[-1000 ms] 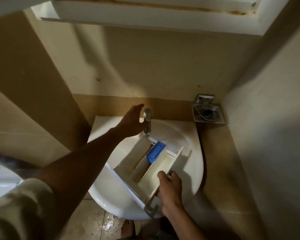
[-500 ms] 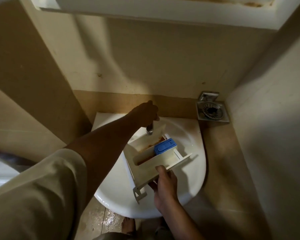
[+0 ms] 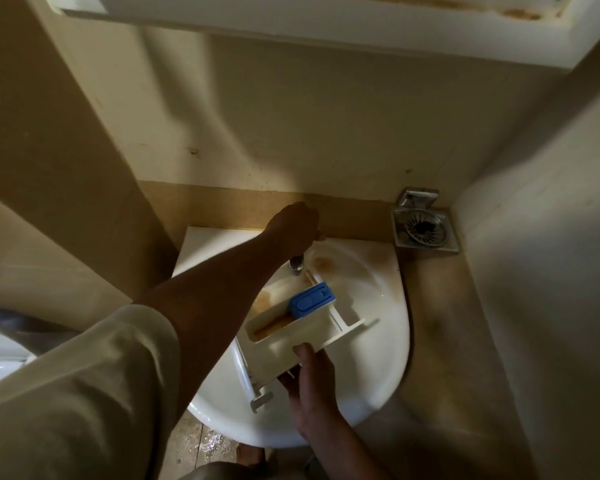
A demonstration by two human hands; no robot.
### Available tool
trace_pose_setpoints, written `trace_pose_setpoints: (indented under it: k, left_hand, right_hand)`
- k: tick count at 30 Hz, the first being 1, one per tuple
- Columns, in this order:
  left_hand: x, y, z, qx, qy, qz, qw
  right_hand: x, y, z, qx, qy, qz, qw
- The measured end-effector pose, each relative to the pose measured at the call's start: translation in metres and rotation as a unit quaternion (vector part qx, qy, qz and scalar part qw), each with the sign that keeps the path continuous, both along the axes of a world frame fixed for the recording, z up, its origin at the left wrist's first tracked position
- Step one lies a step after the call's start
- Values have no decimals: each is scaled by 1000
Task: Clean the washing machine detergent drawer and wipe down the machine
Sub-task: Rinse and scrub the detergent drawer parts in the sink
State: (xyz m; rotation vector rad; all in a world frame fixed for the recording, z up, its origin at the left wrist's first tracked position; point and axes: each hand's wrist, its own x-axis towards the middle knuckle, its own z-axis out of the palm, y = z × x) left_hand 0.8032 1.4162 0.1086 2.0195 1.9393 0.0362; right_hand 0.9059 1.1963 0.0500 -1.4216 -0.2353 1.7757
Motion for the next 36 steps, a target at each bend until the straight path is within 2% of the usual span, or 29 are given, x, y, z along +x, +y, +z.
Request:
trace_pose_setpoints:
  k: [6,12,16,21,23,26,29,32,36]
  left_hand:
    - [0,2,-5,8,-10,5,1000]
    - [-2,-2,-5,2,-38,16,999]
    - [-8,-3,1,-41,-41,-12,998]
    - [-16,-8,9,-84,-45,-14,995]
    - [-17,-11,7,-79,-61,-6,995]
    - [-23,-19,4,-47,-90,-47,994]
    - [-37,-34,-2,-5,-173,-65,983]
    - [-58,-55,-8,-18,-316,43,948]
    - [-97,-92,-20,-132,-402,194,885]
  right_hand:
    - [7,-2,-4,-15,11,2,1000]
    - [11,4,0,-18,-10,-66,998]
    - [18,6,-2,-27,-13,-98,995]
    - [38,9,-6,-26,-28,-45,998]
    - [44,10,-8,-25,-39,-13,999]
    - [54,15,-11,-15,-72,20,997]
    - [70,22,-12,4,-124,48,991]
    - [80,30,-5,28,-156,125,979]
    - [75,54,2,4,-138,240,961]
